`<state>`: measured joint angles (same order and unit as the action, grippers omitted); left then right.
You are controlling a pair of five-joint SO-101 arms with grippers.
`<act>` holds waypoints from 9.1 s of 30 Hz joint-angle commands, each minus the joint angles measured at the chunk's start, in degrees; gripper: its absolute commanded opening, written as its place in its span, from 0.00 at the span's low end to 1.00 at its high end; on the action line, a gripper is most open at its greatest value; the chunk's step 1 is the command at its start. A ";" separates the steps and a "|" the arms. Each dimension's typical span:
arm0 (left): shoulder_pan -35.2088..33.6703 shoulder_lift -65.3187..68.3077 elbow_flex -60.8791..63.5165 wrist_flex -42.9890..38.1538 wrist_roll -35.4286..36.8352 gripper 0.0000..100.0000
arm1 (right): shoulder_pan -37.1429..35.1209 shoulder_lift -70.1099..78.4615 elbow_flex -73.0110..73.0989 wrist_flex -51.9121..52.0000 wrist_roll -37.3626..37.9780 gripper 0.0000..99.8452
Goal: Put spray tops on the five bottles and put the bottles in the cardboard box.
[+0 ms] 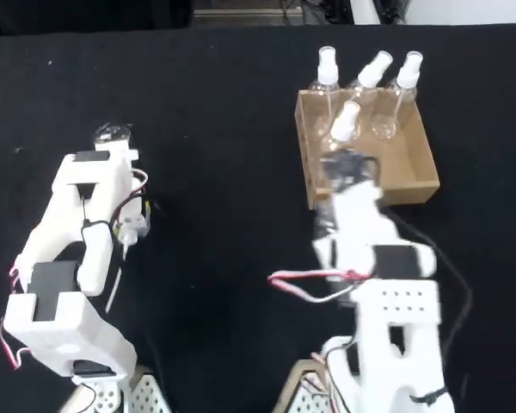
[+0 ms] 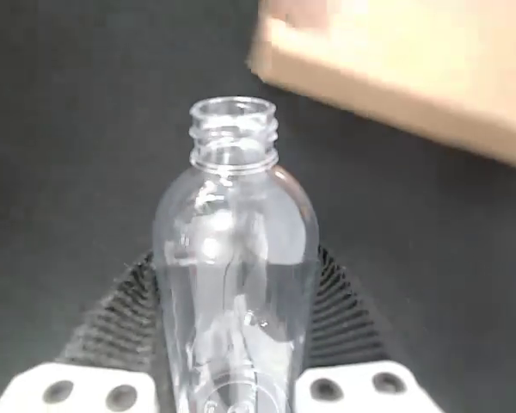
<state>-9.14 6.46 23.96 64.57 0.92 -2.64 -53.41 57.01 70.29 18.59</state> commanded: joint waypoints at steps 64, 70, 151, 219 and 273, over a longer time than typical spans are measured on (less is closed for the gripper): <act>-2.07 27.16 -35.30 22.07 -26.73 0.22 | -11.69 -1.98 18.59 -24.44 -12.75 0.01; -2.07 27.60 -34.95 21.98 -26.73 0.22 | -11.96 -1.98 19.03 -24.44 -12.66 0.01; 38.11 -62.86 -8.57 -19.69 8.70 0.03 | -24.09 -46.37 40.04 -48.26 -15.21 0.01; 31.69 -59.87 4.53 -24.62 8.09 0.25 | -16.62 -46.46 34.59 -44.13 -19.52 0.01; 31.60 -44.75 -2.68 -17.67 -2.55 0.25 | -16.70 -46.46 35.30 -44.31 -19.52 0.01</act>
<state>23.03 -34.77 21.76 45.67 1.63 -20.04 -98.24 95.43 26.51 -0.57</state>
